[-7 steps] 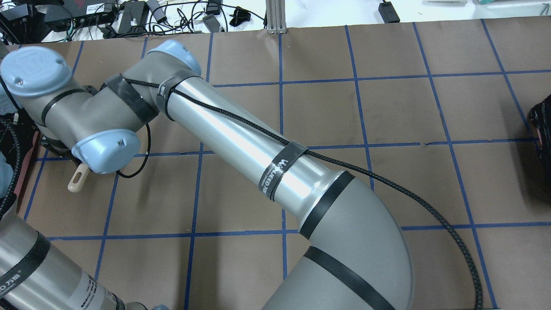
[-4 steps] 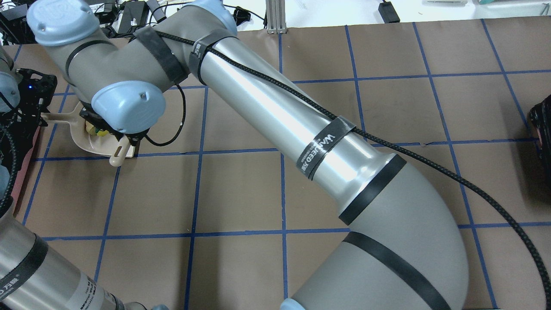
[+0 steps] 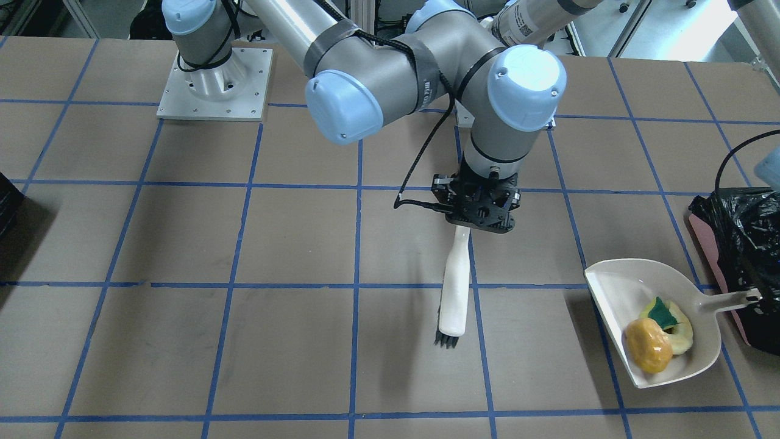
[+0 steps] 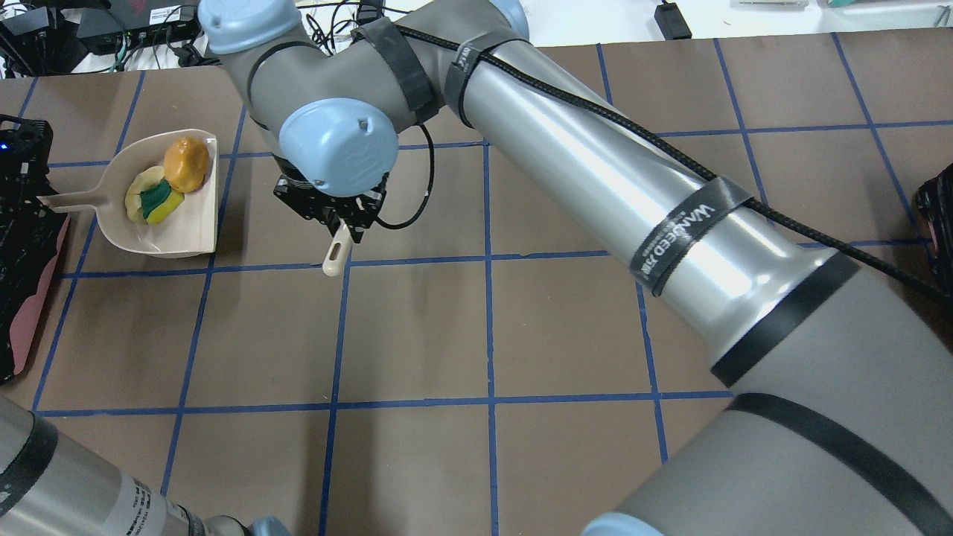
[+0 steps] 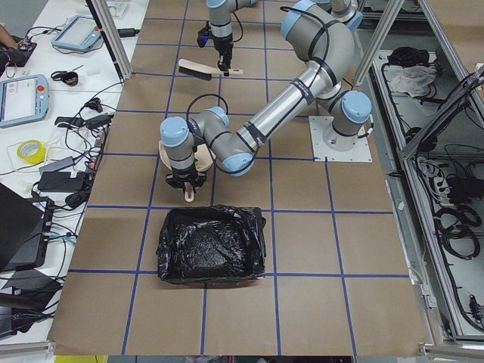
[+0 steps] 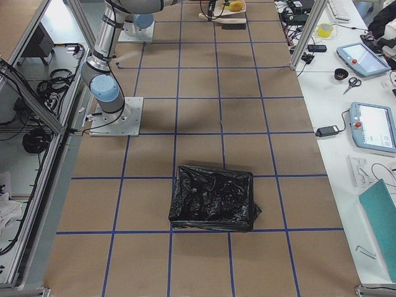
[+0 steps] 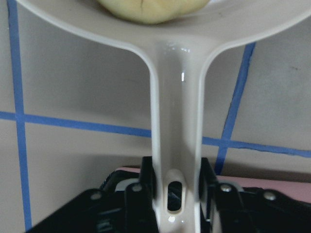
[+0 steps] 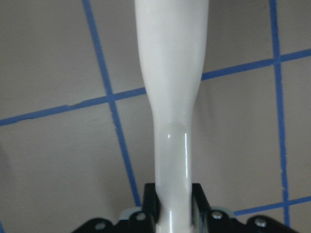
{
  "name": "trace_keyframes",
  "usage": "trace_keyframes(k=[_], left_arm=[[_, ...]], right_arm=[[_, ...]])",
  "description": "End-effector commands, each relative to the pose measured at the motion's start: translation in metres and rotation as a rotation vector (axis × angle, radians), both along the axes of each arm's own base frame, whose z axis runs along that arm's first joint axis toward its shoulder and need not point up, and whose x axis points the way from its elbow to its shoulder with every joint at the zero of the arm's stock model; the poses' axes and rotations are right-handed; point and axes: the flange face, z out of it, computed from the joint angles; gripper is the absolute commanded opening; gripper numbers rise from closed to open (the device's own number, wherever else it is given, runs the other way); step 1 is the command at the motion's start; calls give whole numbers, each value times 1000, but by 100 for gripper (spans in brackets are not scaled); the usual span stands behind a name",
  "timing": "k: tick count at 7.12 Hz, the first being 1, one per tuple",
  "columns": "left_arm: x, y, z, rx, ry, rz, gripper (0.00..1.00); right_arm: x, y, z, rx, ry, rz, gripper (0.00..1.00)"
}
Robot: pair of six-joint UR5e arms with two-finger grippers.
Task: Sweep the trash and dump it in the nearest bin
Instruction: 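Lift loaded dustpan with left gripper while right gripper draws brush back, then tip dustpan over dark bin with left gripper while right gripper holds brush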
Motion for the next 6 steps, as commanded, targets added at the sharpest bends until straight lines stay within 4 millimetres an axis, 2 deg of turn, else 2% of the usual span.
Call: trace_keyframes(k=[1, 2, 3, 4, 5, 6], left_arm=[[22, 15, 56, 3, 17, 43, 0], [50, 29, 86, 12, 21, 86, 0], [78, 44, 104, 18, 25, 131, 0], [107, 63, 115, 6, 14, 178, 0], [146, 92, 113, 1, 18, 247, 0], [176, 115, 116, -7, 15, 297, 0]], right_arm=[[-78, 36, -8, 64, 61, 59, 0], [-108, 64, -10, 96, 73, 70, 0], [-130, 91, -12, 102, 98, 99, 0], [-142, 115, -5, 94, 112, 110, 0], [-152, 134, -11, 114, 100, 113, 0], [-147, 146, -29, 114, 55, 116, 0]])
